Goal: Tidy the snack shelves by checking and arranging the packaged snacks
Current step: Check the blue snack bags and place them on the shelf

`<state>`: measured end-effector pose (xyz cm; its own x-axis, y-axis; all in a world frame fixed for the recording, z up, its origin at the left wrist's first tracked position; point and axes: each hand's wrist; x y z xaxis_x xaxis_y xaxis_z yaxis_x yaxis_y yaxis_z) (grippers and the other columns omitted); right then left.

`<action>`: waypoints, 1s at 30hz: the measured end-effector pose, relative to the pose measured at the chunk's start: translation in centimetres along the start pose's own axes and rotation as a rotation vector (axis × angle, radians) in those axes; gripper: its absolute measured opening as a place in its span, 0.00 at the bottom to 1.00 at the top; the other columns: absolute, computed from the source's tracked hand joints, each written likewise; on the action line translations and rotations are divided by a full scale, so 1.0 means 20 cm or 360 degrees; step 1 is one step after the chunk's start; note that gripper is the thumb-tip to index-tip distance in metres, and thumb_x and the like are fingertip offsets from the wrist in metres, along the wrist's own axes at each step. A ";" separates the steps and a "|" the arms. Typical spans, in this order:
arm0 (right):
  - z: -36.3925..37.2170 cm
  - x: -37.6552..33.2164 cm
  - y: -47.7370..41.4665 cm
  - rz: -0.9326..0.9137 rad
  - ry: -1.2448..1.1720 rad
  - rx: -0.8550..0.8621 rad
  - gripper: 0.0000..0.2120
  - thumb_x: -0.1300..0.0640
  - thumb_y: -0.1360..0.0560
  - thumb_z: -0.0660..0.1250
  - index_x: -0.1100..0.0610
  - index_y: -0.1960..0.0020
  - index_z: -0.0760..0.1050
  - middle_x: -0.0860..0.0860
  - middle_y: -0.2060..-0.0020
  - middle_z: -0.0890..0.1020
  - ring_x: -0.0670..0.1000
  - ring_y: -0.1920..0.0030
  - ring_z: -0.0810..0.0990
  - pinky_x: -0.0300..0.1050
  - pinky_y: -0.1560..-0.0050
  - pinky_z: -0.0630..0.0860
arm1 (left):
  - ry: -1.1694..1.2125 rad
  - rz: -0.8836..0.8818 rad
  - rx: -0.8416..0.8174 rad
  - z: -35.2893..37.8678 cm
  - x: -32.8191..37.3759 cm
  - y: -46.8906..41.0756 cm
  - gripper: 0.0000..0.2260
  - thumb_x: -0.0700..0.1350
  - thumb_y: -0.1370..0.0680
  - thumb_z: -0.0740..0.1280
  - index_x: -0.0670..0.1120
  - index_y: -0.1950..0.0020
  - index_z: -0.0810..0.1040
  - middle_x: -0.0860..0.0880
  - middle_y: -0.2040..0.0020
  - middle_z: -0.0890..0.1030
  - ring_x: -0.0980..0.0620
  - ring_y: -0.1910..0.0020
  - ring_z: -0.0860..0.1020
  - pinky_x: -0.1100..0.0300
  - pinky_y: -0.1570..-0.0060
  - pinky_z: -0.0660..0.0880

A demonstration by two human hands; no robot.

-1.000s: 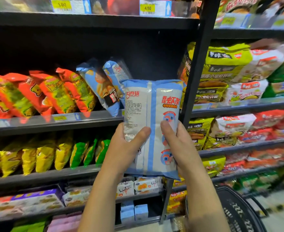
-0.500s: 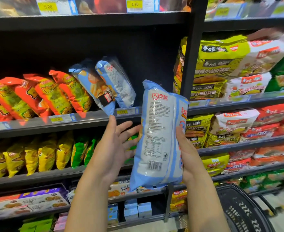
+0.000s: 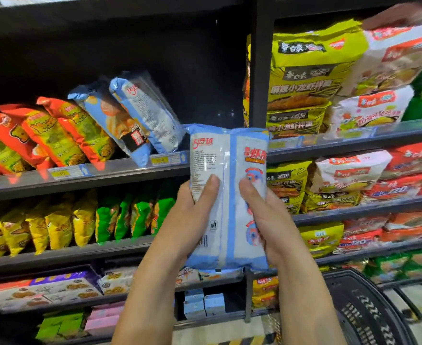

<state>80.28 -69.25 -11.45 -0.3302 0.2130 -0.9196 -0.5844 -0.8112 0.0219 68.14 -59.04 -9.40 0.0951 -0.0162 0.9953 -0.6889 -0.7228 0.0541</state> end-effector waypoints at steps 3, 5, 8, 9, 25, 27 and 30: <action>-0.04 -0.05 0.00 0.0042 0.0012 -0.0084 0.24 0.37 0.21 0.64 0.53 0.34 0.79 0.55 0.46 0.89 0.57 0.46 0.89 0.58 0.44 0.85 | 0.0109 -0.0018 0.0009 0.01 -0.02 -0.02 0.32 0.75 0.26 0.67 0.58 0.29 0.77 0.52 0.37 0.86 0.45 0.39 0.85 0.38 0.36 0.78; -0.07 -0.09 -0.01 0.0078 0.0037 -0.0095 0.32 0.30 0.25 0.59 0.50 0.34 0.80 0.55 0.44 0.88 0.56 0.43 0.88 0.60 0.38 0.81 | 0.0316 -0.0111 0.0008 0.01 -0.01 -0.03 0.24 0.67 0.19 0.65 0.54 0.31 0.79 0.48 0.40 0.87 0.44 0.41 0.86 0.41 0.39 0.80; -0.11 -0.10 -0.04 0.0031 0.0143 -0.0093 0.37 0.23 0.25 0.51 0.44 0.30 0.78 0.51 0.39 0.86 0.56 0.36 0.84 0.65 0.31 0.76 | 0.0574 -0.0248 -0.0032 0.00 0.00 -0.03 0.24 0.64 0.20 0.62 0.53 0.32 0.82 0.44 0.40 0.87 0.43 0.41 0.86 0.43 0.40 0.79; -0.12 -0.09 -0.04 0.0005 0.0176 -0.0092 0.38 0.23 0.24 0.48 0.43 0.29 0.77 0.50 0.38 0.86 0.55 0.35 0.84 0.66 0.30 0.75 | 0.0626 -0.0268 -0.0036 0.00 -0.01 -0.03 0.25 0.65 0.22 0.64 0.53 0.32 0.82 0.44 0.39 0.86 0.42 0.40 0.86 0.42 0.37 0.78; -0.18 -0.02 -0.03 -0.0318 0.0276 -0.0100 0.34 0.37 0.36 0.82 0.56 0.39 0.78 0.58 0.43 0.86 0.65 0.41 0.84 0.69 0.40 0.80 | -0.0142 0.0407 -0.0005 0.00 -0.03 -0.01 0.25 0.62 0.26 0.72 0.58 0.31 0.75 0.59 0.40 0.86 0.59 0.42 0.84 0.53 0.42 0.80; -0.21 -0.01 -0.02 -0.0396 0.0298 -0.0137 0.33 0.33 0.39 0.83 0.48 0.41 0.81 0.54 0.45 0.87 0.59 0.44 0.86 0.62 0.45 0.83 | -0.0112 0.0468 -0.0137 -0.02 -0.04 0.00 0.31 0.61 0.30 0.76 0.55 0.30 0.73 0.58 0.45 0.87 0.62 0.51 0.85 0.63 0.53 0.80; -0.25 -0.02 0.00 -0.0460 0.0313 -0.0198 0.22 0.38 0.41 0.85 0.36 0.50 0.84 0.47 0.52 0.88 0.49 0.52 0.86 0.46 0.55 0.83 | -0.0070 0.0455 -0.0292 -0.04 -0.05 0.01 0.43 0.63 0.34 0.83 0.52 0.25 0.69 0.51 0.34 0.84 0.53 0.37 0.83 0.60 0.44 0.81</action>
<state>84.03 -72.00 -13.05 -0.0089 0.3439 -0.9389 -0.5339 -0.7956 -0.2864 67.36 -58.53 -10.41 -0.0922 -0.2327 0.9682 -0.8097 -0.5484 -0.2089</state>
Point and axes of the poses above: each hand's wrist, its own y-axis away from the middle knuckle, its own z-axis out of the palm, x = y × z
